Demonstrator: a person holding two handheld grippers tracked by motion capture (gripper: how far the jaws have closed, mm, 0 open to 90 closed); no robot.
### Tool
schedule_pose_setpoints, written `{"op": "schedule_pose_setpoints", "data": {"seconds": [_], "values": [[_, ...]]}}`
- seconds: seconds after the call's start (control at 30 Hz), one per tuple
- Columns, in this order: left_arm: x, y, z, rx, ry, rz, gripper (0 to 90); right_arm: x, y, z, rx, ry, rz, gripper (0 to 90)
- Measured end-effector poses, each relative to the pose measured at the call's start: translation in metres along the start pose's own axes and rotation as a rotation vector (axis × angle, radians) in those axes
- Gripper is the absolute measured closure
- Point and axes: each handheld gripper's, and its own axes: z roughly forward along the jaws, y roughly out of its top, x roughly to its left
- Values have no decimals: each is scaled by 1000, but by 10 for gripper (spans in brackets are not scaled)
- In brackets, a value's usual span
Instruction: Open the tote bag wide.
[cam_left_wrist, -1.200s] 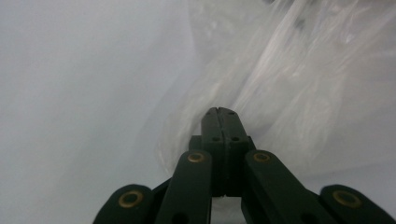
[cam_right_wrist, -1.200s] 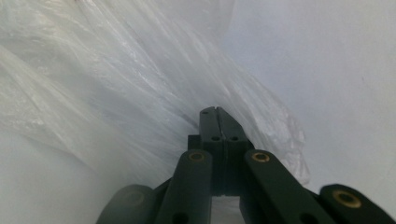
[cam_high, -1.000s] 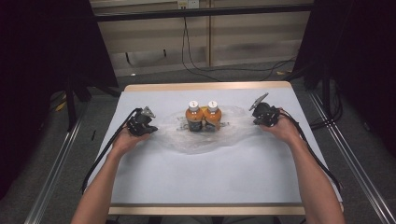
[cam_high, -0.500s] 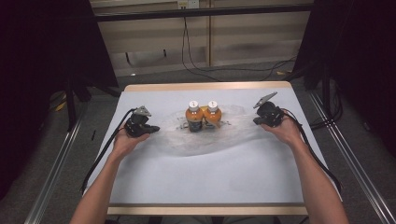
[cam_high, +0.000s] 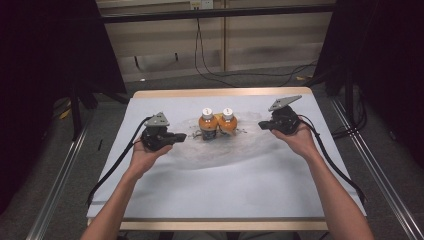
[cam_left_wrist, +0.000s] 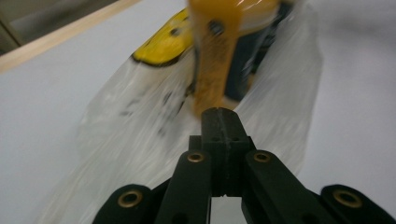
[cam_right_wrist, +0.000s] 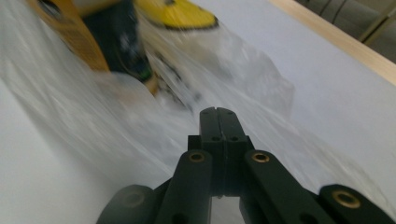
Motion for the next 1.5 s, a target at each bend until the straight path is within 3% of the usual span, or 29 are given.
{"op": "schedule_pose_setpoints", "data": {"seconds": [0.1, 0.13, 0.17, 0.27, 0.47, 0.63, 0.7, 0.77, 0.8, 0.97, 1.13, 1.5], "values": [[-7, 6, 8, -9, -22, 9, 900, 6, 9, 0, -41, 36, 9, 900], [-13, 9, 20, -20, -43, 6, 900, 7, 11, 1, -53, 46, 13, 900], [-13, 9, 20, -20, -43, 6, 900, 7, 11, 1, -53, 46, 13, 900], [-23, 12, 44, -46, -76, -18, 900, 10, 21, 13, -52, 68, 7, 900], [-31, 19, 65, -47, -83, -6, 900, 15, 36, 37, -32, 108, -8, 900], [-31, 26, 76, -72, -65, 8, 900, 13, 37, 53, -14, 119, 2, 900], [-29, 24, 86, -32, -41, 14, 900, 11, 34, 63, -3, 130, 17, 900], [-28, 21, 90, -15, -44, 10, 900, 11, 32, 65, 1, 137, 19, 900], [-31, 15, 97, 27, -27, 24, 900, 11, 31, 71, 12, 142, 19, 900], [-33, 6, 108, 71, -35, 32, 900, 9, 27, 82, 30, 151, 33, 900], [-41, -4, 113, 148, -40, 71, 900, 7, 21, 98, 74, 159, 69, 900], [-48, -13, 115, 170, -81, 84, 900, 1, 17, 121, 135, 160, 109, 900]]}}
